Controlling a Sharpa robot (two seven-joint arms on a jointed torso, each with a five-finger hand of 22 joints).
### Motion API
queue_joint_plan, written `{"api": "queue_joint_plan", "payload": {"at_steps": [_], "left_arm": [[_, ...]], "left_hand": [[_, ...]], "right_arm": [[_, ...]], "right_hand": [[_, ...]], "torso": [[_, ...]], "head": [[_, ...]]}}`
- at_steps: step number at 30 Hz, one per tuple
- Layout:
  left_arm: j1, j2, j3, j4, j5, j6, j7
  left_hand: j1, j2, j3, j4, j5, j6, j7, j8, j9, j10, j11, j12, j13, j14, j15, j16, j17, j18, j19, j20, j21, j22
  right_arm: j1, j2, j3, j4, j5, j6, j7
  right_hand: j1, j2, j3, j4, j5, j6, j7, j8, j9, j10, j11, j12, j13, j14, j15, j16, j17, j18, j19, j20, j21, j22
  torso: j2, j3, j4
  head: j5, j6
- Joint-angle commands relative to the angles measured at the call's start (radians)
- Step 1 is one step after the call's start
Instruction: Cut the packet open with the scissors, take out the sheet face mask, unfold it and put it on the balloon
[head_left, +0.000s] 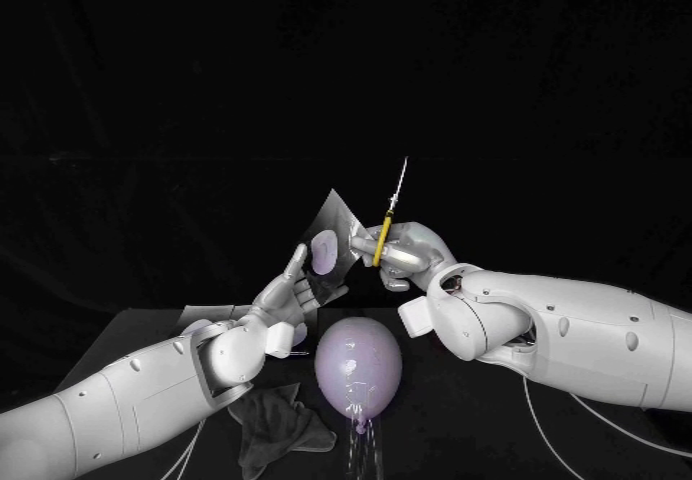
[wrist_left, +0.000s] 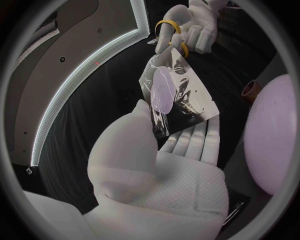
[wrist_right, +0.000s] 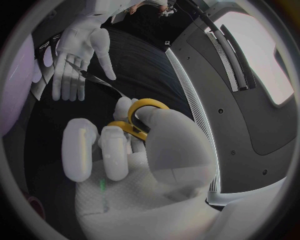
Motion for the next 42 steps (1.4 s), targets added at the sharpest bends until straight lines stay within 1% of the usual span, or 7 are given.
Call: {"api": "queue_joint_plan", "payload": {"at_steps": [1, 8, 14, 25, 31, 35, 42], "left_arm": [[0.000, 0.009, 0.003, -0.006, 0.035, 0.062, 0.006], [-0.001, 0.022, 0.007, -0.029, 0.047, 0.084, 0.004], [-0.001, 0.030, 0.009, -0.042, 0.051, 0.104, 0.004], [-0.002, 0.040, 0.014, -0.051, 0.053, 0.145, 0.007], [-0.004, 0.039, 0.017, -0.054, 0.053, 0.187, 0.003], [-0.006, 0.037, 0.020, -0.054, 0.053, 0.229, -0.007], [-0.008, 0.031, 0.022, -0.050, 0.053, 0.290, -0.014]], "left_hand": [[-0.005, 0.007, 0.008, 0.002, -0.006, 0.003, 0.146, 0.013, 0.006, 0.012, -0.002, 0.007, 0.001, 0.012, 0.000, 0.007, 0.002, 0.008, 0.030, 0.000, 0.010, 0.003], [-0.005, 0.015, 0.007, 0.001, -0.006, 0.023, 0.146, 0.043, 0.026, 0.019, -0.003, 0.011, 0.001, 0.022, -0.003, 0.010, 0.002, 0.012, 0.064, 0.000, 0.015, 0.004], [-0.003, 0.019, 0.006, 0.001, -0.006, 0.031, 0.146, 0.058, 0.035, 0.023, -0.004, 0.014, 0.001, 0.027, -0.004, 0.011, 0.002, 0.012, 0.066, 0.000, 0.013, 0.003], [0.008, 0.028, 0.003, 0.000, -0.006, 0.054, 0.145, 0.095, 0.056, 0.037, -0.006, 0.020, 0.001, 0.039, -0.006, 0.013, 0.001, 0.014, 0.069, 0.000, 0.006, 0.002], [0.019, 0.044, -0.009, -0.001, -0.006, 0.081, 0.145, 0.137, 0.074, 0.065, -0.011, 0.030, 0.001, 0.068, -0.014, 0.023, 0.003, 0.021, 0.097, -0.002, 0.010, 0.004], [0.017, 0.067, -0.031, -0.002, -0.007, 0.122, 0.140, 0.179, 0.086, 0.115, -0.021, 0.045, 0.002, 0.118, -0.028, 0.044, 0.009, 0.026, 0.160, -0.012, 0.031, 0.008], [0.013, 0.089, -0.058, -0.002, -0.006, 0.155, 0.134, 0.209, 0.091, 0.156, -0.031, 0.051, 0.001, 0.156, -0.039, 0.058, 0.013, 0.027, 0.203, -0.024, 0.039, 0.006]], "right_arm": [[0.000, 0.003, 0.003, 0.009, -0.003, 0.013, 0.021], [-0.001, 0.004, 0.006, 0.029, -0.005, 0.016, 0.021], [-0.002, 0.007, 0.006, 0.039, -0.003, 0.020, 0.020], [-0.006, 0.019, 0.006, 0.035, 0.002, 0.026, 0.017], [-0.010, 0.023, 0.006, 0.035, 0.001, 0.029, 0.017], [-0.013, 0.023, 0.006, 0.032, 0.000, 0.029, 0.017], [-0.015, 0.020, 0.006, 0.022, 0.000, 0.029, 0.017]], "right_hand": [[0.001, 0.011, 0.067, -0.052, -0.002, 0.004, -0.001, 0.003, 0.001, 0.313, -0.082, 0.572, 0.000, 0.074, -0.006, 0.005, 0.109, 0.011, 0.005, -0.002, 0.003, 0.144], [0.001, 0.011, 0.068, -0.053, -0.002, 0.004, -0.001, 0.003, 0.001, 0.313, -0.082, 0.573, 0.002, 0.074, -0.006, 0.005, 0.109, 0.011, 0.004, -0.002, 0.002, 0.143], [0.001, 0.011, 0.068, -0.053, -0.002, 0.004, -0.001, 0.003, 0.001, 0.313, -0.082, 0.573, 0.002, 0.074, -0.006, 0.005, 0.109, 0.011, 0.004, -0.002, 0.002, 0.143], [0.001, 0.011, 0.068, -0.053, -0.002, 0.004, -0.001, 0.003, 0.001, 0.313, -0.082, 0.573, 0.002, 0.074, -0.006, 0.005, 0.109, 0.011, 0.004, -0.002, 0.002, 0.143], [-0.002, 0.012, 0.071, -0.056, -0.002, 0.003, -0.001, 0.003, 0.002, 0.313, -0.082, 0.573, 0.002, 0.074, -0.006, 0.005, 0.109, 0.012, 0.003, -0.001, 0.000, 0.142], [-0.002, 0.012, 0.071, -0.056, -0.002, 0.003, -0.001, 0.003, 0.002, 0.313, -0.082, 0.573, 0.002, 0.074, -0.006, 0.005, 0.109, 0.012, 0.003, -0.001, 0.000, 0.142], [-0.002, 0.012, 0.071, -0.056, -0.002, 0.003, -0.001, 0.003, 0.002, 0.313, -0.082, 0.573, 0.002, 0.074, -0.006, 0.005, 0.109, 0.012, 0.003, -0.001, 0.000, 0.142]], "torso": [[0.001, 0.0001, 0.0002], [0.001, -0.0004, -0.0015], [0.000, -0.0005, 0.0016], [0.001, -0.0016, 0.0019], [0.001, -0.0018, 0.0008], [0.001, -0.0016, 0.0009], [0.000, -0.0013, 0.0009]], "head": [[-0.001, 0.002], [-0.002, 0.003], [0.003, 0.002], [-0.004, 0.005], [-0.007, 0.009], [-0.006, 0.015], [-0.005, 0.016]]}}
